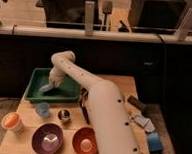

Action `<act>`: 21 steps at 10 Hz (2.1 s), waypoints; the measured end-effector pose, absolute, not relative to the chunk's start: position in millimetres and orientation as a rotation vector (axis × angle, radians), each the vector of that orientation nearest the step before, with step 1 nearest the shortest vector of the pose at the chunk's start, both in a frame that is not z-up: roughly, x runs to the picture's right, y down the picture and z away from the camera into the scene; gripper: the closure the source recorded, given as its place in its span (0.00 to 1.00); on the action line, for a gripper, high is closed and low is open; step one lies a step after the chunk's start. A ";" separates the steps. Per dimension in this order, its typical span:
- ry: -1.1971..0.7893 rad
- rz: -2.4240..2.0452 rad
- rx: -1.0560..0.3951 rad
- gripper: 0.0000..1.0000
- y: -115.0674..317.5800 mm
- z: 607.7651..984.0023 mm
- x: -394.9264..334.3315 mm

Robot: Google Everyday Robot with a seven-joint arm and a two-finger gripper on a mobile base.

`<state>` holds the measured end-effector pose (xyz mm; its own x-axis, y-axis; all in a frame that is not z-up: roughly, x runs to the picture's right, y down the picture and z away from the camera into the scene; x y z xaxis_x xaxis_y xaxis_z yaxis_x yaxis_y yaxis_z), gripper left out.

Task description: Wipe tray with sponge

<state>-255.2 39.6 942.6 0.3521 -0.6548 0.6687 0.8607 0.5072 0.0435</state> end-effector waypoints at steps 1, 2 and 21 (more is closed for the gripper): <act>-0.672 -1.006 -0.352 1.00 41.7 938.7 -249.6; -0.671 -1.003 -0.362 1.00 45.3 937.7 -247.2; -0.685 -0.975 -0.416 1.00 59.7 941.6 -232.4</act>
